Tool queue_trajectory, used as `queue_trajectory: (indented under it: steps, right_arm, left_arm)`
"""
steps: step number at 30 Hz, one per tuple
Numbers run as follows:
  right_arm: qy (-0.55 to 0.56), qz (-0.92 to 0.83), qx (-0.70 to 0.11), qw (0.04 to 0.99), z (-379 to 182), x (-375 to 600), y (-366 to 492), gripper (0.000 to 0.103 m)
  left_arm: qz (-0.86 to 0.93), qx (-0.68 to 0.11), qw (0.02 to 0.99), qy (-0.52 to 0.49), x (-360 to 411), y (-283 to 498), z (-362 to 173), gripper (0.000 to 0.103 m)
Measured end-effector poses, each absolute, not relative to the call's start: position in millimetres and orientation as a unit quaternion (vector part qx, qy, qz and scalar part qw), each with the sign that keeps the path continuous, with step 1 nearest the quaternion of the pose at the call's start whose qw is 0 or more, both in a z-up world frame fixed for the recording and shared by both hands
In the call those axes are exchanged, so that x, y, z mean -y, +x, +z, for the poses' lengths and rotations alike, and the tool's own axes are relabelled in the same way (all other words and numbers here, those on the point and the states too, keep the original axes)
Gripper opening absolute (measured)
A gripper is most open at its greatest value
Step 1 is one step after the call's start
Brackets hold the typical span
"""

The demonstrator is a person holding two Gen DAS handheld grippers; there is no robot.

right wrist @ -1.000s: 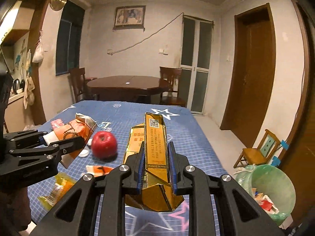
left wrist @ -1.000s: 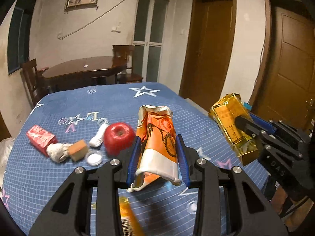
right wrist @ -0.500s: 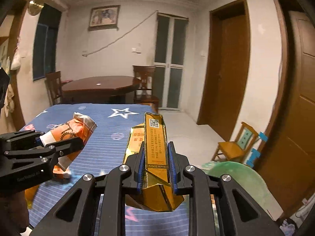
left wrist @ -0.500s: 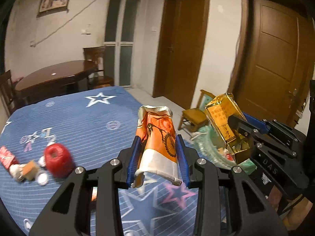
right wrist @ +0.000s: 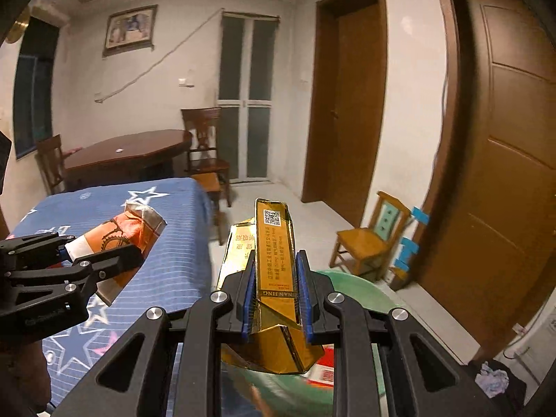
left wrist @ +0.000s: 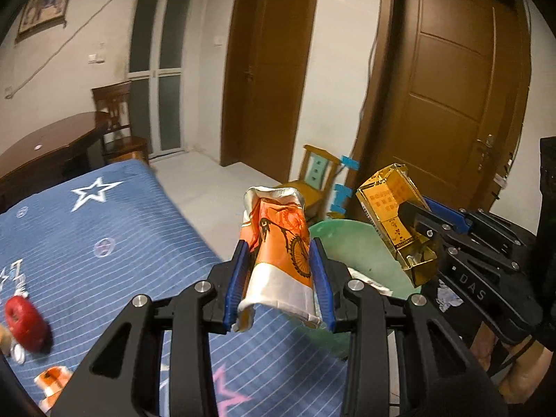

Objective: Collect trash
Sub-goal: 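Carry the orange wrapper and gold box with both tools over the green bin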

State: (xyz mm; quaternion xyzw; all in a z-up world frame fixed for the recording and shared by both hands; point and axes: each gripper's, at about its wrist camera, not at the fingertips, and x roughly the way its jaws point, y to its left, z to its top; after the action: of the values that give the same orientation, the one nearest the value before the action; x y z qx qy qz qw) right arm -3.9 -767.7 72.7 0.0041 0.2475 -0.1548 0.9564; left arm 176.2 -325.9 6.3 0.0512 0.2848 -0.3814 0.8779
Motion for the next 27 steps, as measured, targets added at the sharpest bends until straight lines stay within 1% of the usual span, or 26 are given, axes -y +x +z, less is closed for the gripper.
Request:
queue_trajectory:
  steps: [12,27]
  right_arm:
    - [0.041,-0.191,-0.308,0.931,41.0,878.5,7.3,0.022]
    - [0.11,-0.199,-0.376,0.898,-21.6,948.0,43.0,0.022]
  left_arm:
    - [-0.436,-0.327,0.834,0.08,413.5,190.4,-19.5,0.035]
    - [-0.431,-0.378,0.81,0.122,478.6,204.5,-63.7,0.035]
